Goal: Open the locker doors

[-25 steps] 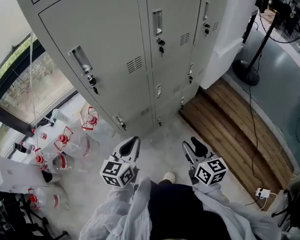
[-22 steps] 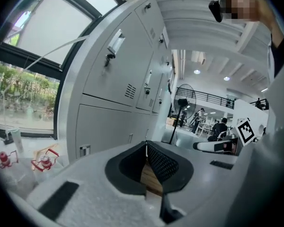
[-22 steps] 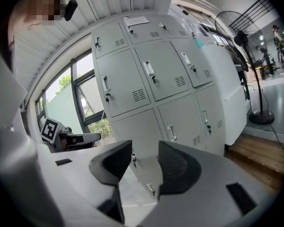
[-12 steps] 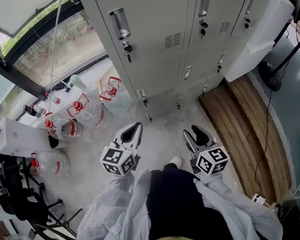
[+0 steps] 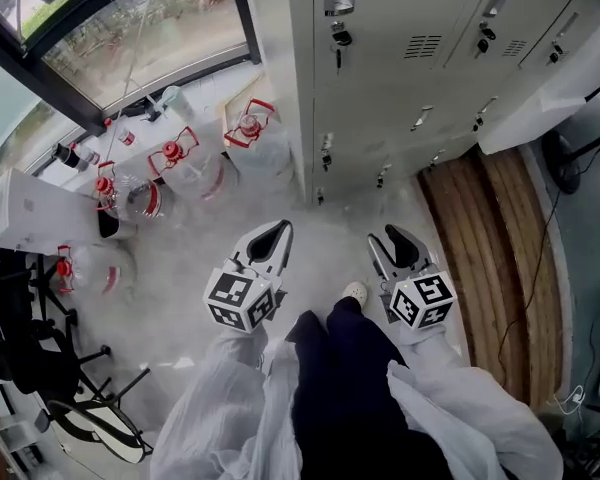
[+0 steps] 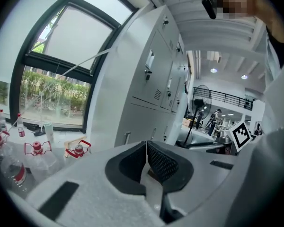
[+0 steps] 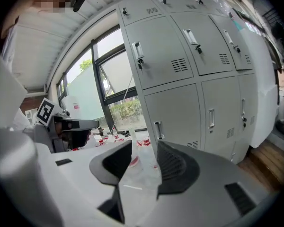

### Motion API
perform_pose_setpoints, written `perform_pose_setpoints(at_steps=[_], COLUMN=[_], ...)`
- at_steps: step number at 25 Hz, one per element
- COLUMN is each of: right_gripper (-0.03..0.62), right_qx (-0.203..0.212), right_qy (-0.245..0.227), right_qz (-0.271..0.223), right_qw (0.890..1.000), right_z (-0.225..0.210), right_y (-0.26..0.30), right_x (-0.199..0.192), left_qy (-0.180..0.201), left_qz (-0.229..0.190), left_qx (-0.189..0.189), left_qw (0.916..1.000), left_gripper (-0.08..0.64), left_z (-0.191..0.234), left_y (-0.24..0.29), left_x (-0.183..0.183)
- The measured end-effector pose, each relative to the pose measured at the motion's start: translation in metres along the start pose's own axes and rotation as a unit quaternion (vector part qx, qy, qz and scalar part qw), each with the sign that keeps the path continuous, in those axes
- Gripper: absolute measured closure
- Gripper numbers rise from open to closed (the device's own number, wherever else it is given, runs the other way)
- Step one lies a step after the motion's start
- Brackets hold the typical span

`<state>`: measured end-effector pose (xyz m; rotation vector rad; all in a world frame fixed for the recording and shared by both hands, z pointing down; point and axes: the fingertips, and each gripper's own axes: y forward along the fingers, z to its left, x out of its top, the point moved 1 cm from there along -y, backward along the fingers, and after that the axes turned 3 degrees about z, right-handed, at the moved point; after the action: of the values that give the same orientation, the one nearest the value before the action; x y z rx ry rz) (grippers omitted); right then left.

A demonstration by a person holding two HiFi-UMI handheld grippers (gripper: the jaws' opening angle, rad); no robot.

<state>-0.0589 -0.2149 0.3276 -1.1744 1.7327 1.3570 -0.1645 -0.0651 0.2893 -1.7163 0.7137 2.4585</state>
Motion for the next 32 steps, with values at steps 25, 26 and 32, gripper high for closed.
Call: perform_pose_setpoints(at_steps=[25,26,32], right_gripper=[0.436,0.436,0.436], right_qx=[0.039,0.039,0.045], right_qy=[-0.037,-0.037,-0.052], right_qz=[0.091,0.089,0.075], right_qw=[0.994,0.995,0.995], right_z=[-0.011,-0.014,-0.031], right_y=[0.163,0.17,0.214], right_x=[-0.163,-0.169,-0.212], left_qy=[-0.082,-0.081,-0.09], left_qz=[0.063,0.063,0.05], left_qx=[0.069,0.069,0.078], left_qw=[0.9923,0.9923,0.9916], left_gripper=[0.549,0.55,0.549], left_z=[0.09,0.095,0.125], left_y=[0.02,0.024,0.047], left_x=[-0.2,-0.207,-0.248])
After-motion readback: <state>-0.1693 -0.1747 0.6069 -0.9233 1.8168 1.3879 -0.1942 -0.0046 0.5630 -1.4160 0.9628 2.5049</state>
